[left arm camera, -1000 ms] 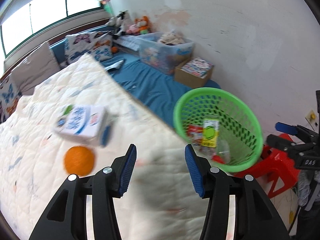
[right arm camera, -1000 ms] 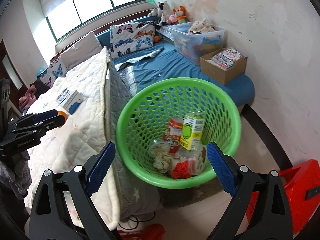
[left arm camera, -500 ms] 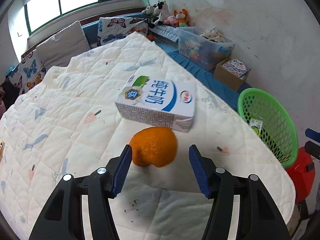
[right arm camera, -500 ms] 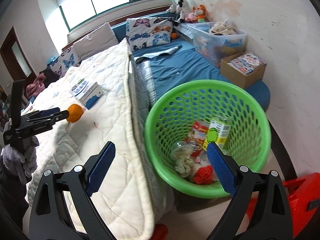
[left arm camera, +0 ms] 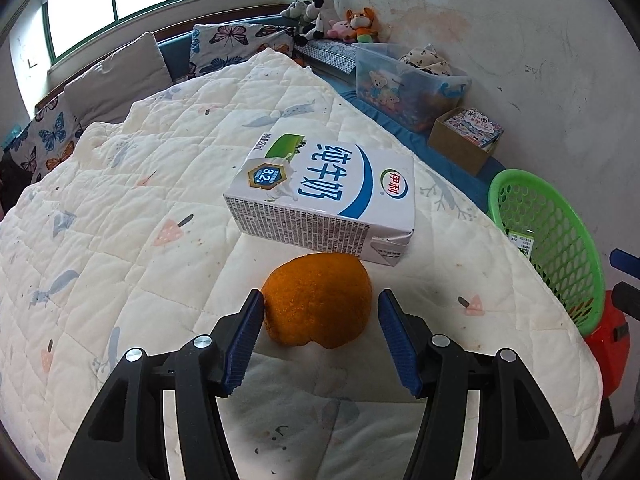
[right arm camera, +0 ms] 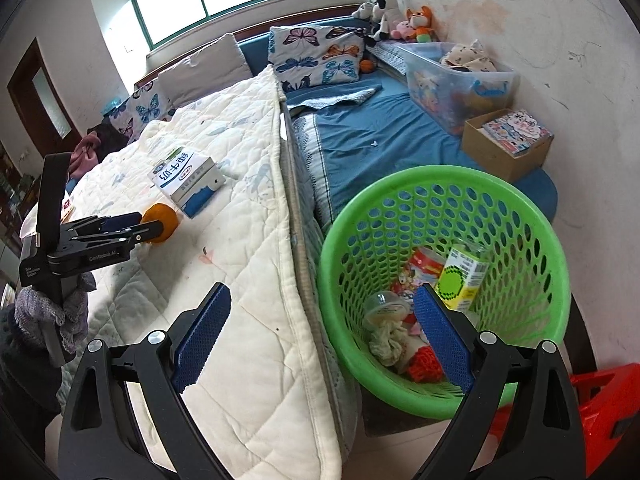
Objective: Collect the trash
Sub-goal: 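Grasp the orange with the left gripper while the right gripper grasps the milk carton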
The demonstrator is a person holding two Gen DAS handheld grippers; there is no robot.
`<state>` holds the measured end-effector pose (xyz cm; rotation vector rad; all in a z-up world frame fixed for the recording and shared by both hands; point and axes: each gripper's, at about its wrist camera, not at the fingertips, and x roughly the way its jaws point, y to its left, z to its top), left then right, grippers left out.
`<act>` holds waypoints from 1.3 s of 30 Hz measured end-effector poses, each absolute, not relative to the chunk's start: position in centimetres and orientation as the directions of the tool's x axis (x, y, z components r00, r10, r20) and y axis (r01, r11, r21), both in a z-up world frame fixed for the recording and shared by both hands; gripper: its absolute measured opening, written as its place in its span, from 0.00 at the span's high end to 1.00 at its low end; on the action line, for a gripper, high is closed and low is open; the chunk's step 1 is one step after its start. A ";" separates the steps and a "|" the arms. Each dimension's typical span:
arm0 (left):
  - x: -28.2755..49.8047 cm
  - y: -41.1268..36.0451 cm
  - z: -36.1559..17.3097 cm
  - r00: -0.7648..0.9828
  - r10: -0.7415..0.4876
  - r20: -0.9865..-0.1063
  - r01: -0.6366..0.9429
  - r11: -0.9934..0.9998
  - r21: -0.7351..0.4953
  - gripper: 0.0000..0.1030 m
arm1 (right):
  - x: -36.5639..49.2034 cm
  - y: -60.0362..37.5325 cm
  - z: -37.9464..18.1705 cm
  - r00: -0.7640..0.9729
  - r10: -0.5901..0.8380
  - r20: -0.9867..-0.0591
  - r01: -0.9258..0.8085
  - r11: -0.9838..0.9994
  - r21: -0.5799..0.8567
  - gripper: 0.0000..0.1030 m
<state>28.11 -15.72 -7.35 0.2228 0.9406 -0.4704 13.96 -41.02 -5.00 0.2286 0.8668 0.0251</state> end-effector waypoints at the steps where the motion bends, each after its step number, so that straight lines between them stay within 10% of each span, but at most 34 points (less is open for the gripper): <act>1: 28.2 -15.8 -7.4 0.499 -0.289 -0.817 0.479 0.877 -0.017 0.45 | 14.1 -41.0 -5.1 0.647 0.116 -0.754 0.068 0.976 0.208 0.11; 12: 28.9 -15.6 -7.8 0.486 -0.297 -0.822 0.479 0.877 -0.034 0.40 | 15.7 -39.4 -5.4 0.634 0.135 -0.761 0.029 0.980 0.198 0.11; 22: 28.5 -14.8 -7.5 0.484 -0.320 -0.815 0.480 0.875 -0.059 0.64 | 17.0 -38.4 -5.5 0.625 0.153 -0.765 -0.008 0.982 0.189 0.11; 39: 27.1 -9.2 -3.8 0.547 -0.295 -0.784 0.429 0.903 -0.041 0.69 | 25.0 -30.3 -3.9 0.603 0.257 -0.755 -0.272 0.956 0.109 0.11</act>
